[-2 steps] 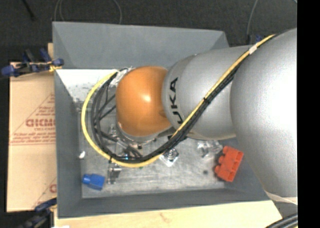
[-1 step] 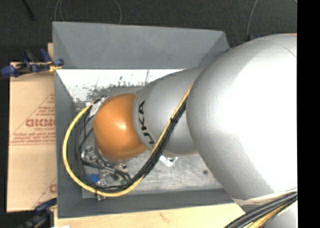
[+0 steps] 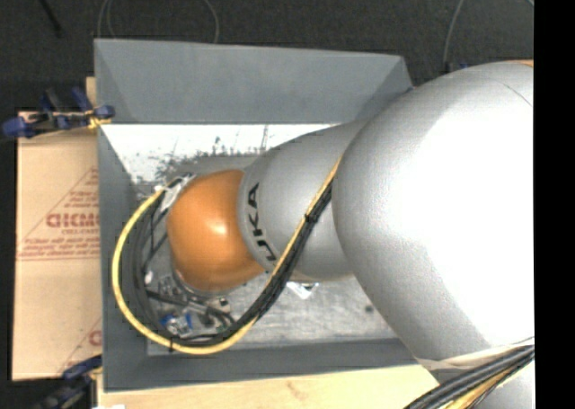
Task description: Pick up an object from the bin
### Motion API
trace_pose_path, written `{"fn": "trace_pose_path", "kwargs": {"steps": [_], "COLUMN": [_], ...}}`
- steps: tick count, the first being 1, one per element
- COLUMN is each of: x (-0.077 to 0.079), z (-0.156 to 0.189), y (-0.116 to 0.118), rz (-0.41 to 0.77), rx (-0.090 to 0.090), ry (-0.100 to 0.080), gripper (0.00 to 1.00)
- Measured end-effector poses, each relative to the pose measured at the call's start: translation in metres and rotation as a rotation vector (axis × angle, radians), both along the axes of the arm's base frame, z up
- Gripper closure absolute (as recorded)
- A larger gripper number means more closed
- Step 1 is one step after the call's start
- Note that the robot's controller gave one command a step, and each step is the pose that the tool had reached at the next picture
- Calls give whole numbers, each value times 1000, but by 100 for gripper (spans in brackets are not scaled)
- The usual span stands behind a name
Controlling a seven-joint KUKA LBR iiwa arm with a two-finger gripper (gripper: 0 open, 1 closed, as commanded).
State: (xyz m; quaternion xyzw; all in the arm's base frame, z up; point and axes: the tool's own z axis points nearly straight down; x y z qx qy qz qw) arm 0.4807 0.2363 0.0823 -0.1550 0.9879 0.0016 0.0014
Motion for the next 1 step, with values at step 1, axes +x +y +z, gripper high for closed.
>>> {"fn": "trace_pose_path", "kwargs": {"steps": [1], "x": [4], "z": [134], "y": [-10], "rz": [52], "rx": [-1], "ry": [-8], "gripper": [100]}}
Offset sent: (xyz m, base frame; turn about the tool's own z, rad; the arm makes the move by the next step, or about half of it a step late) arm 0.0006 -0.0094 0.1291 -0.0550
